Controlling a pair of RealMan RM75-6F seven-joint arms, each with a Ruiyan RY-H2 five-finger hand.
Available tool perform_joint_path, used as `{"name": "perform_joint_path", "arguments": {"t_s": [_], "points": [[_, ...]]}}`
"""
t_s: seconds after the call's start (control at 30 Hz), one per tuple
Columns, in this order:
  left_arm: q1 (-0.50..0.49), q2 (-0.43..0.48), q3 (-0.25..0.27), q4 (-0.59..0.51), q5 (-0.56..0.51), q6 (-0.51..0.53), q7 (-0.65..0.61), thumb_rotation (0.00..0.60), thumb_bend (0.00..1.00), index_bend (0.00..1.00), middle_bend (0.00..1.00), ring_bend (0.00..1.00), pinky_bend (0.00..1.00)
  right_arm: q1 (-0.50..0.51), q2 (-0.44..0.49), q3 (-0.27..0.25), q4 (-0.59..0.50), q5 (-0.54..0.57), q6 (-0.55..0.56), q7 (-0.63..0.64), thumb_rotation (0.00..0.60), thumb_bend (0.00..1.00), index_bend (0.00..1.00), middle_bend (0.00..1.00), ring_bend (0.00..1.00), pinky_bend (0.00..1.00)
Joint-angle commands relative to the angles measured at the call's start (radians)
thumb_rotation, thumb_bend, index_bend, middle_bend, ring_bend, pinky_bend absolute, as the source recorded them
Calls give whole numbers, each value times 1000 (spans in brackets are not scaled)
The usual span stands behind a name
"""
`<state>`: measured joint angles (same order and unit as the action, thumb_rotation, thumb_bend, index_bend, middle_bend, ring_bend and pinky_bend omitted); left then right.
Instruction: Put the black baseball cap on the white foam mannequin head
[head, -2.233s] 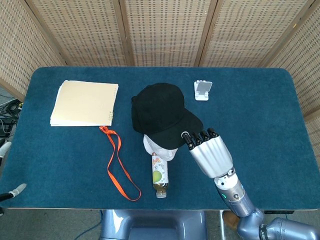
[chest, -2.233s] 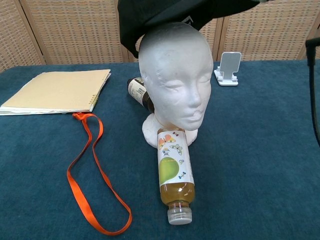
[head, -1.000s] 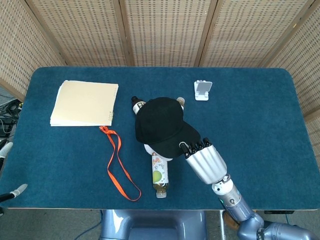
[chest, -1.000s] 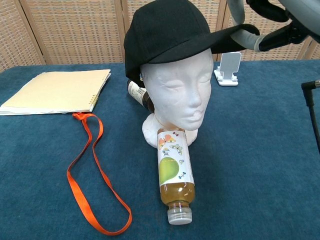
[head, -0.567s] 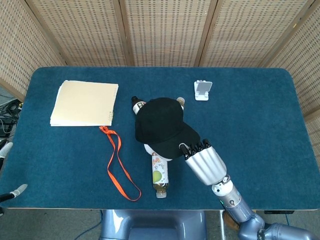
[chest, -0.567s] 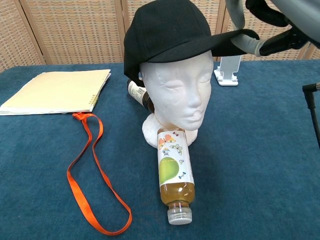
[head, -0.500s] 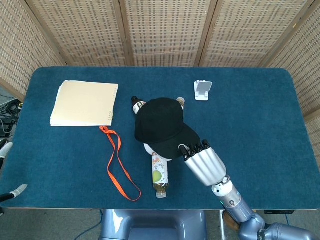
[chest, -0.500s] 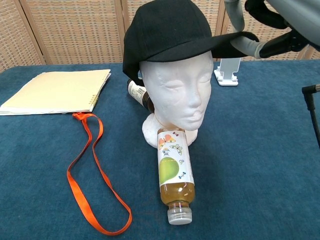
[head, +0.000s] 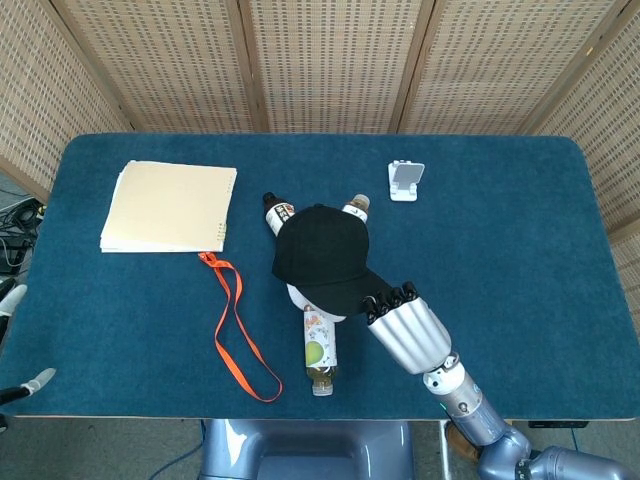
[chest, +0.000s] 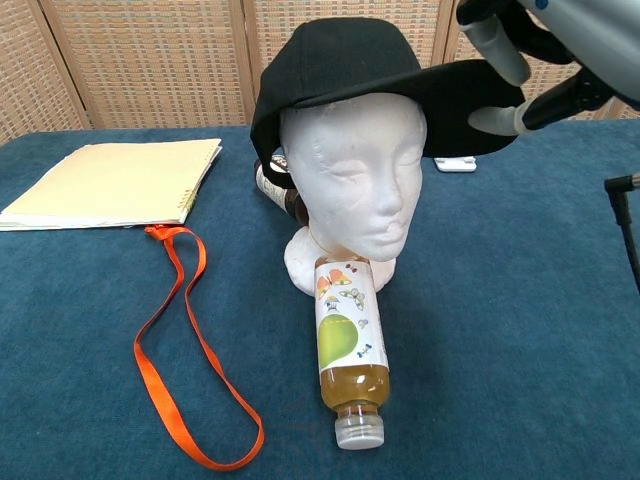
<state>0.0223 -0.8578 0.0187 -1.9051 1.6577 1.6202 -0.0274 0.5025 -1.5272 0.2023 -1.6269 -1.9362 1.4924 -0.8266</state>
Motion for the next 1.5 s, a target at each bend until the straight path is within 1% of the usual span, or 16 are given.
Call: {"name": "perform_joint_path", "arguments": {"t_s": [0.03,0.17,0.3,0.5,0.67,0.9,0.97,1.07,1.13,1.17,1.23,1.27,1.33,1.37,1.4,1.5], "points": [[0,0,0,0,-1,1,0,600,0,0,0,0,0,0,1,1,-2,-2,0,0,600,156,644,1000,1000,1000],[0,0,0,0,0,0,1,600,0,0,0,0,0,-2,4,-1,-4,-4,0,6,600,73,559,1000,1000,1000],[0,0,0,0,-1,0,2,600,0,0,0,0,0,-6,10,-5,-9,-10,5,14,600,13,529,1000,1000,1000],[0,1,-1,0,-2,0,-1,600,0,0,0,0,0,-38,60,-30,-44,-46,46,32,600,1,500,1000,1000,1000],[2,2,1,1,3,4,-5,600,0,0,0,0,0,-86,136,-58,-71,-86,117,78,600,1,500,1000,1000,1000],[5,1,3,1,9,9,-1,600,0,0,0,0,0,-165,262,-86,-48,-120,253,186,600,1,473,1000,1000,1000],[6,0,4,1,11,10,1,600,0,0,0,0,0,-192,294,-91,-32,-110,296,224,600,0,404,996,1000,1000],[8,-2,6,1,14,13,4,600,0,0,0,0,0,-241,340,-101,12,-60,350,305,600,0,188,949,1000,1000],[9,-2,7,1,16,14,5,600,0,0,0,0,0,-270,358,-107,44,-7,362,348,600,0,64,853,978,1000],[10,-3,7,2,17,14,5,600,0,0,0,0,0,-287,366,-111,64,34,359,377,600,0,24,759,917,987],[10,-4,9,2,21,15,8,600,0,0,0,0,0,-313,373,-120,99,116,338,445,600,0,0,522,650,788],[11,-4,9,2,23,15,10,600,0,0,0,0,0,-321,374,-123,106,144,326,472,600,0,0,340,413,562],[12,-6,11,2,26,15,13,600,0,0,0,0,0,-341,380,-140,111,232,265,544,600,0,0,172,196,316],[12,-6,12,2,27,15,14,600,0,0,0,0,0,-346,381,-143,110,261,244,565,600,0,0,58,58,135],[12,-7,12,2,28,15,16,600,0,0,0,0,0,-351,378,-146,110,296,217,595,600,0,0,7,5,41],[13,-9,13,4,28,14,23,600,0,0,0,0,0,-361,362,-157,120,341,172,645,600,0,0,0,0,0]]}}
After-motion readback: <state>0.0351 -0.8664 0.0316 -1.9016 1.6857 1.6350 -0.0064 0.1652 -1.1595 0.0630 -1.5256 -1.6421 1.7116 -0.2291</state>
